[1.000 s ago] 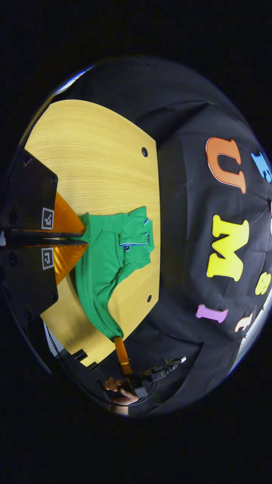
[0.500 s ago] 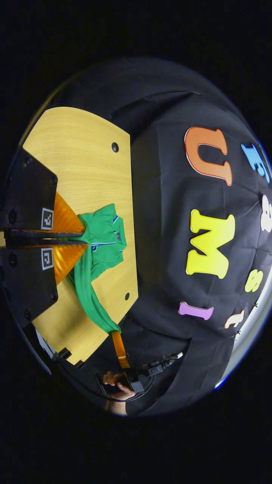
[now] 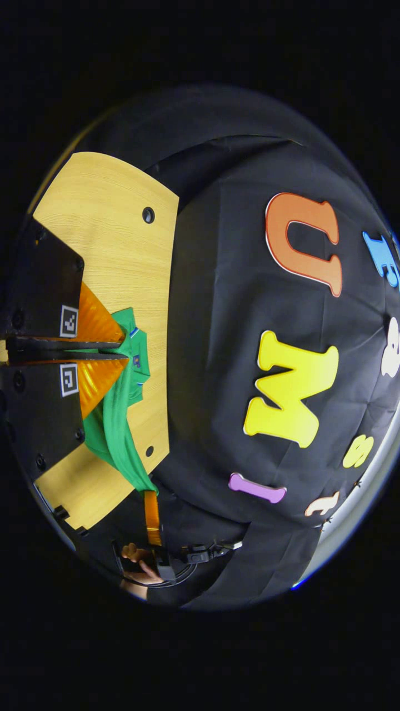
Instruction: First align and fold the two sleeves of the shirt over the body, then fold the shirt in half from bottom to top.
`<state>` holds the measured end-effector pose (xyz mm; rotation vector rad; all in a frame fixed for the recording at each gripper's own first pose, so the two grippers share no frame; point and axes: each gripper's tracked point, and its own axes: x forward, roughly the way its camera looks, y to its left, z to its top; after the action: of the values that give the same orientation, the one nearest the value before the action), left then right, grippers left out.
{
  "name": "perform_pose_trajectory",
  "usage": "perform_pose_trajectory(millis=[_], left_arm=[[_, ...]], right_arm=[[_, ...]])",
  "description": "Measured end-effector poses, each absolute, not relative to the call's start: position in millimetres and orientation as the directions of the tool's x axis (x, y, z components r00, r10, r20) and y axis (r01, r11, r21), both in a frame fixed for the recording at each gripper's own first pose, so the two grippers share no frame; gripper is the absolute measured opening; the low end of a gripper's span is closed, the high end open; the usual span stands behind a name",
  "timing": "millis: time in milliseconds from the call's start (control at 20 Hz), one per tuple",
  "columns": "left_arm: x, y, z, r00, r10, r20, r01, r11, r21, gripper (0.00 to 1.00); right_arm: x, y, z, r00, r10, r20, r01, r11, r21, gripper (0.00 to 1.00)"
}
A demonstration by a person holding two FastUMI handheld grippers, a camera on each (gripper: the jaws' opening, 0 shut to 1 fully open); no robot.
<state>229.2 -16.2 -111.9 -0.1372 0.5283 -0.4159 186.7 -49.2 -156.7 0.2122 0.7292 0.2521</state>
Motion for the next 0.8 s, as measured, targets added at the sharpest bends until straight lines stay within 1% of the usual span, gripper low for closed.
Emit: perform_pose_trajectory(millis=[50,100,150,200,300,400,550,700,750,800], left_arm=[[239.3,-15.1,-112.2,0.788,-0.412,-0.458,0.339,0.911,-0.235,0.04],[249.7,-13.9,-114.2,0.791,-0.406,-0.458,0.332,0.913,-0.237,0.03],[260.4,-13.7,-118.1,0.791,-0.401,-0.462,0.323,0.915,-0.241,0.04],[270.5,-12.3,-121.0,0.792,-0.395,-0.465,0.317,0.918,-0.24,0.04],[293.6,-9.8,-130.5,0.798,-0.381,-0.467,0.307,0.924,-0.23,0.04],[315.6,-8.4,-143.2,0.804,-0.372,-0.464,0.298,0.927,-0.227,0.03],[343.6,-7.4,-178.6,0.795,-0.358,-0.489,0.277,0.932,-0.233,0.04],[372.0,-8.6,-232.7,0.78,-0.347,-0.521,0.231,0.933,-0.275,0.03],[378.5,-8.5,-250.4,0.775,-0.342,-0.532,0.217,0.934,-0.285,0.03],[383.9,-7.5,-268.8,0.77,-0.33,-0.546,0.202,0.938,-0.283,0.04]], right_arm=[[198.4,-45.3,-157.4,0.724,0.302,-0.62,-0.162,0.948,0.273,0.0],[212.7,-43.0,-158.1,0.735,0.304,-0.606,-0.171,0.948,0.268,0.0],[225.6,-40.5,-158.6,0.746,0.305,-0.592,-0.175,0.947,0.268,0.03],[238.6,-37.7,-160.5,0.755,0.305,-0.581,-0.174,0.947,0.271,0.0],[262.6,-33.4,-168.3,0.769,0.303,-0.563,-0.169,0.946,0.278,0.02],[286.7,-32.3,-180.8,0.781,0.296,-0.55,-0.165,0.947,0.276,0.02],[314.0,-31.2,-207.5,0.784,0.303,-0.542,-0.171,0.944,0.281,0.02],[343.2,-39.6,-249.4,0.783,0.279,-0.555,-0.152,0.952,0.265,0.02],[351.6,-41.8,-262.4,0.782,0.27,-0.562,-0.145,0.955,0.257,0.0],[359.0,-42.6,-276.8,0.781,0.263,-0.566,-0.146,0.958,0.245,0.02]])
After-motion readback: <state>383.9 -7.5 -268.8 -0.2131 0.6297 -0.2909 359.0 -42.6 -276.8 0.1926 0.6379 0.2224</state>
